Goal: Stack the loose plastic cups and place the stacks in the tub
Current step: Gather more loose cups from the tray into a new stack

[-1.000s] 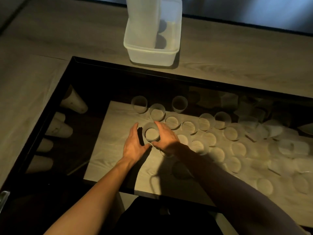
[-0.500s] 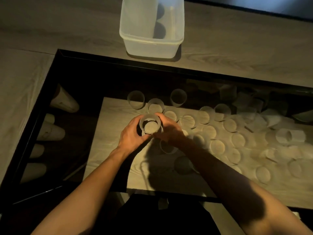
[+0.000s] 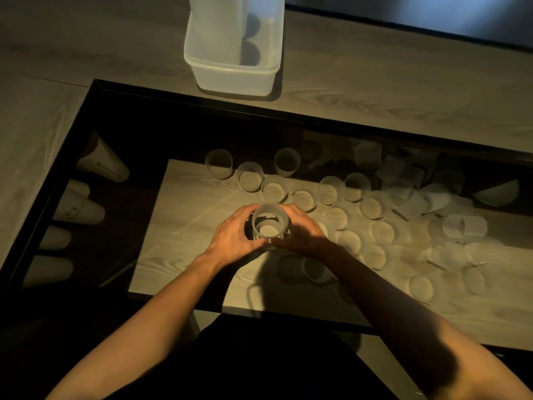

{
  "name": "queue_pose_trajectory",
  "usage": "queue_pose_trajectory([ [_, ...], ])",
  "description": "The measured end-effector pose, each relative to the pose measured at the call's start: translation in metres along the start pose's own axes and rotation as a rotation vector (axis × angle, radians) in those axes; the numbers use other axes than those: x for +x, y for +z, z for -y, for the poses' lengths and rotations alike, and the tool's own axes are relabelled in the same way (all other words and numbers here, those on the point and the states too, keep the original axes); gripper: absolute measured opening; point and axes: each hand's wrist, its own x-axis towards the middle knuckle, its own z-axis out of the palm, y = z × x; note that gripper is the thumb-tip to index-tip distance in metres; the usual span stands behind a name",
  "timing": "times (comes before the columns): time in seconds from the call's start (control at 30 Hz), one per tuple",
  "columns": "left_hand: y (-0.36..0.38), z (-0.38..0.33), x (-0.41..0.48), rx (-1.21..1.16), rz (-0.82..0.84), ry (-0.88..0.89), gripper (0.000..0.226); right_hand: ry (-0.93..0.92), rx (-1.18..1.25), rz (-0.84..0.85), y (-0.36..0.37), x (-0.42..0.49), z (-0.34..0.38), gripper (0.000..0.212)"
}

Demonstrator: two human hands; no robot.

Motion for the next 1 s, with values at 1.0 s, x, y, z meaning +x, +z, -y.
queue_pose_trajectory([
  [1.0, 0.037, 0.016, -0.002, -0.002, 0.116, -0.108, 0.085, -0.135, -0.316, 0.021, 0.046, 0.008, -0.031, 0.1],
])
